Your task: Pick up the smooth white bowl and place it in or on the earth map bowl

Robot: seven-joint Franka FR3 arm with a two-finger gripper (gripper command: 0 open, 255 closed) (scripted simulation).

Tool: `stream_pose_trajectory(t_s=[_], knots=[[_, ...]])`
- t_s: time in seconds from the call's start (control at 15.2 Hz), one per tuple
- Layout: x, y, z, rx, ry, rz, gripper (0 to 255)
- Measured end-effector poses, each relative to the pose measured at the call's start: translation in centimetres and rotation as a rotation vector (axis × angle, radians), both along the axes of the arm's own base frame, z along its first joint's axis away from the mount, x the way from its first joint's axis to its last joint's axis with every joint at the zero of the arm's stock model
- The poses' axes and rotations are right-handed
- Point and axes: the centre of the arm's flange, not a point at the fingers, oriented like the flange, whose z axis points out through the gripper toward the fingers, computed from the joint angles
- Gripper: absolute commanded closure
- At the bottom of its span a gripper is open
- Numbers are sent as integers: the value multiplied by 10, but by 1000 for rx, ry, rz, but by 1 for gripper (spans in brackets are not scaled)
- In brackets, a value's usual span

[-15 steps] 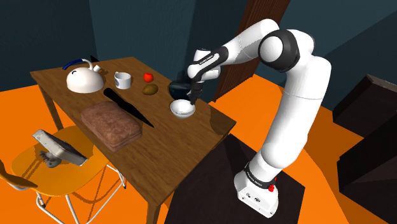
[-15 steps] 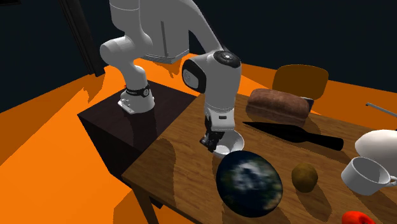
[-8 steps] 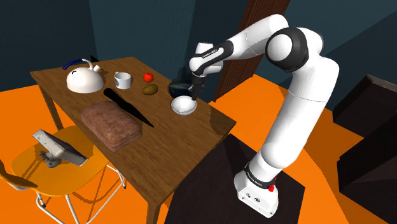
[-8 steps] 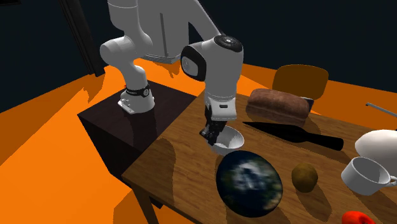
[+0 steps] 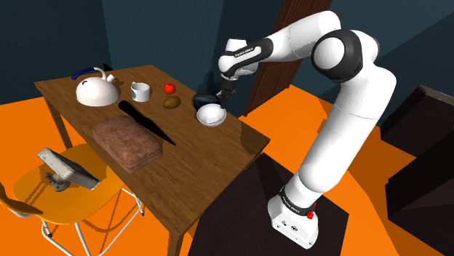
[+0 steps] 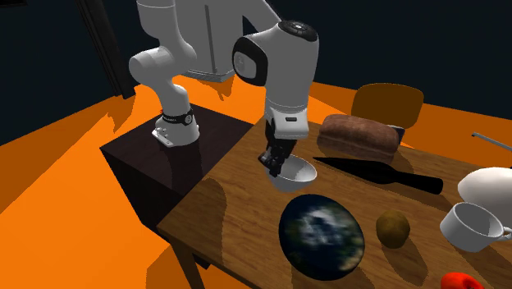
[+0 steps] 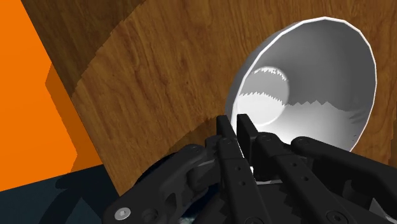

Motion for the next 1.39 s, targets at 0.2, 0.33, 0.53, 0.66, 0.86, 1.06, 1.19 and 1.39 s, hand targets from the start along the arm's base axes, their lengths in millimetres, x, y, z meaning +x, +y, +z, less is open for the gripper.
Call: stream_pose_trajectory(t_s=[0.2,0.33,0.53,0.66,0.86,1.06,1.19,1.39], knots=[[0,-1,16,0,0,0,255],[1,-1,26,0,0,0,255],[1,-2,43,0,0,0,255],[1,-2,52,0,0,0,255],[-1,-1,68,0,0,0,255],[-1,-1,85,0,0,0,255],[-1,-1,95,0,0,0,255],[1,-2,110,0,0,0,255]])
